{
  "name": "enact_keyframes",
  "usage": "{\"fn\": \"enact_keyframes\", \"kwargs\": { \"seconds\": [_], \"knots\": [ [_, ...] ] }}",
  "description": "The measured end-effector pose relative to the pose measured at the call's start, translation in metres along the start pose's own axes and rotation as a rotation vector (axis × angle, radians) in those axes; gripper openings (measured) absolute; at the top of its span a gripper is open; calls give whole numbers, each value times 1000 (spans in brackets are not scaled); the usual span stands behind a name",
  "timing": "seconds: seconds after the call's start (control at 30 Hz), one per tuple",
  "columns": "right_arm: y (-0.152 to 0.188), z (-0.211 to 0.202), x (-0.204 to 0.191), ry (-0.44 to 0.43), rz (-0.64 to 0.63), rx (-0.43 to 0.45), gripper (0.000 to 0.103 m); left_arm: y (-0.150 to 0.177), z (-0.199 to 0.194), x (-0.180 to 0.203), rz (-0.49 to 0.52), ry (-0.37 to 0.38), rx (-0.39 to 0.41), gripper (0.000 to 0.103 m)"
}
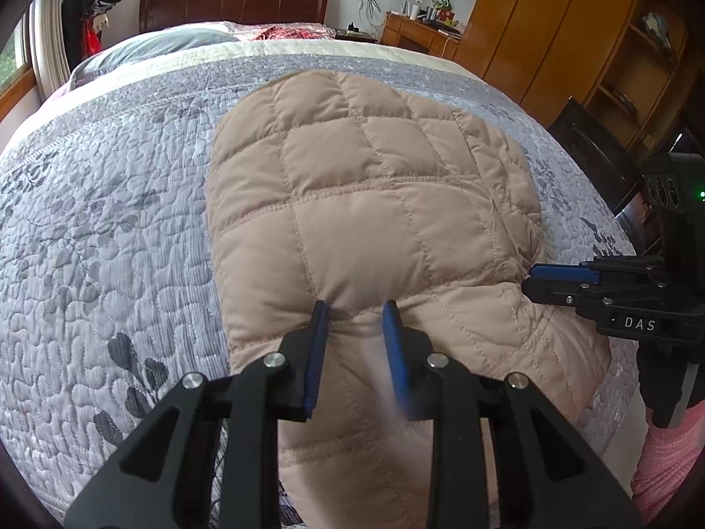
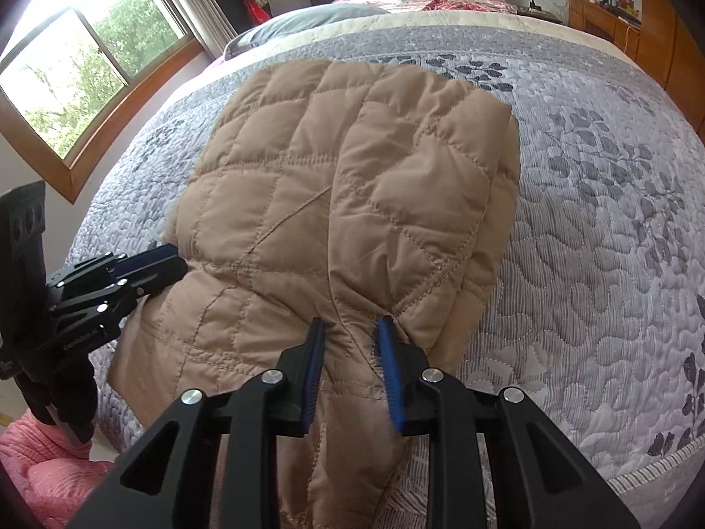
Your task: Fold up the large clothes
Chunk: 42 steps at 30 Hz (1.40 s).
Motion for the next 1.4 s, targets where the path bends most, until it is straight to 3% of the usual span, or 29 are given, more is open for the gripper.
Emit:
{"fn": "enact_keyframes", "kwargs": {
  "seconds": [0.53,0.87,1.13,1.3,1.37,1.4],
  "knots": [
    [2,19,4,61,-21,15,25,8,14,4,26,-5,16,27],
    [7,16,3,48,-13,46,25,9,11,5,21,0,27,27],
    [4,2,4,-19,0,39,26,6,-2,1,26,3,37,27],
    [1,-12,-2,-35,-29,50,34,6,-10,2,46,-22,51,28],
    [0,-19,-7,-59,-37,65,41,4,-16,-1,43,-28,52,32],
    [-1,-25,-9,-72,-42,75,46,2,-19,-2,42,-35,56,41]
  ]
}}
Point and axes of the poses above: each gripper's, at about its wrist camera, not at the fingertips, and z roughly the way its jaws point, x to its right, y to its underside, the point moved 9 cm from there along z, roughly the way its jaws point, and after that the axes turned 14 degrees about -y, right-handed, at the moved point
